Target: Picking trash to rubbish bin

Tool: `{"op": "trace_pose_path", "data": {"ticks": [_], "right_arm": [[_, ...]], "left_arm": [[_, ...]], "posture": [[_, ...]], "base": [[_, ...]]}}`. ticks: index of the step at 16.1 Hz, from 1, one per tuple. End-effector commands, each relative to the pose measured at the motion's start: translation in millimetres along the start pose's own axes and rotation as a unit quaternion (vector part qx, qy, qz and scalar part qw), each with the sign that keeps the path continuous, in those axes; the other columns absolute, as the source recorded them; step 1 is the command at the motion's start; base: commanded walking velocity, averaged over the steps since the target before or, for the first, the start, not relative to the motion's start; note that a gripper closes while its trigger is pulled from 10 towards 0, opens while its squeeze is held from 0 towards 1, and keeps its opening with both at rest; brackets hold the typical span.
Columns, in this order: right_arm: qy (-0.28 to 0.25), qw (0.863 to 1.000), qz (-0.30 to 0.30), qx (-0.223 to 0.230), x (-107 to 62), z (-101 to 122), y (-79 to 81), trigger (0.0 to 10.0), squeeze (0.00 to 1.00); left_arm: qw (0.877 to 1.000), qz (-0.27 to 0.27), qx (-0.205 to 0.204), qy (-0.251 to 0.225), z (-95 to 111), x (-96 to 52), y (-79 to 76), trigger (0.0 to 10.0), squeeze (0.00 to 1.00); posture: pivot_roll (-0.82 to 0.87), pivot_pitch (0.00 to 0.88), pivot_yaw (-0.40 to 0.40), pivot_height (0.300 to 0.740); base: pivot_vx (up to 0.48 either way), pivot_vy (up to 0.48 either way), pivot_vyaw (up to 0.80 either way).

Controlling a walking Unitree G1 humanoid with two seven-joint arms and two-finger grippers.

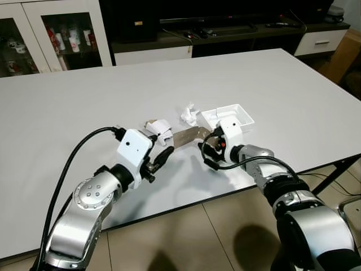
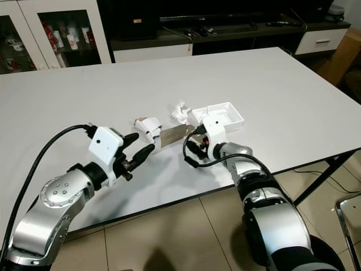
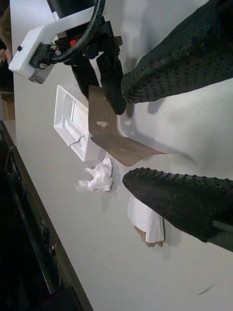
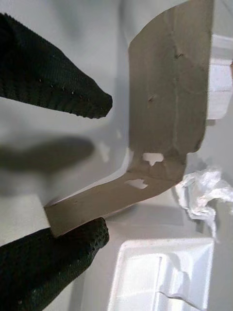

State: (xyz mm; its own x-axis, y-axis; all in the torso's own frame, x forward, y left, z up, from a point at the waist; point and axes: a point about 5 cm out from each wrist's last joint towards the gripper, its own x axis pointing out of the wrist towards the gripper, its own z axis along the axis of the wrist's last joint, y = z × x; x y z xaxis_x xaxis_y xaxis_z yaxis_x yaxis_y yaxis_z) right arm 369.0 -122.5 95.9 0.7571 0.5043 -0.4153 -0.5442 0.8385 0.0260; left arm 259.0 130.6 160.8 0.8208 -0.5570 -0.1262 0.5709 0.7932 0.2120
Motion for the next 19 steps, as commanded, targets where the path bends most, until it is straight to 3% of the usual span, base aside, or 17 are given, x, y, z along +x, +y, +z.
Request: {"op": "trace_pose_path", "data": {"ticks": [1, 19], "right_arm": [[-0.002, 1.000, 0.000, 0.004, -0.3, -2.5, -0.2, 0.0, 0.00], [-0.024, 1.000, 0.017, -0.003, 1.8, 3.5, 3.7, 0.0, 0.00]], "left_arm": [[1.000, -0.017, -0.003, 0.001, 0.7, 0.1, -5.4, 10.0, 0.00], [1.000, -0.010, 0.005, -0.001, 0.4, 2.8, -2.4, 10.0, 0.00]], "posture": [[0.07, 0.000, -0.049, 0.740], [0.06, 0.000, -0.055, 0.740]], "base": [[0.000, 0.000, 0.00], [0.000, 0.000, 0.00]]}}
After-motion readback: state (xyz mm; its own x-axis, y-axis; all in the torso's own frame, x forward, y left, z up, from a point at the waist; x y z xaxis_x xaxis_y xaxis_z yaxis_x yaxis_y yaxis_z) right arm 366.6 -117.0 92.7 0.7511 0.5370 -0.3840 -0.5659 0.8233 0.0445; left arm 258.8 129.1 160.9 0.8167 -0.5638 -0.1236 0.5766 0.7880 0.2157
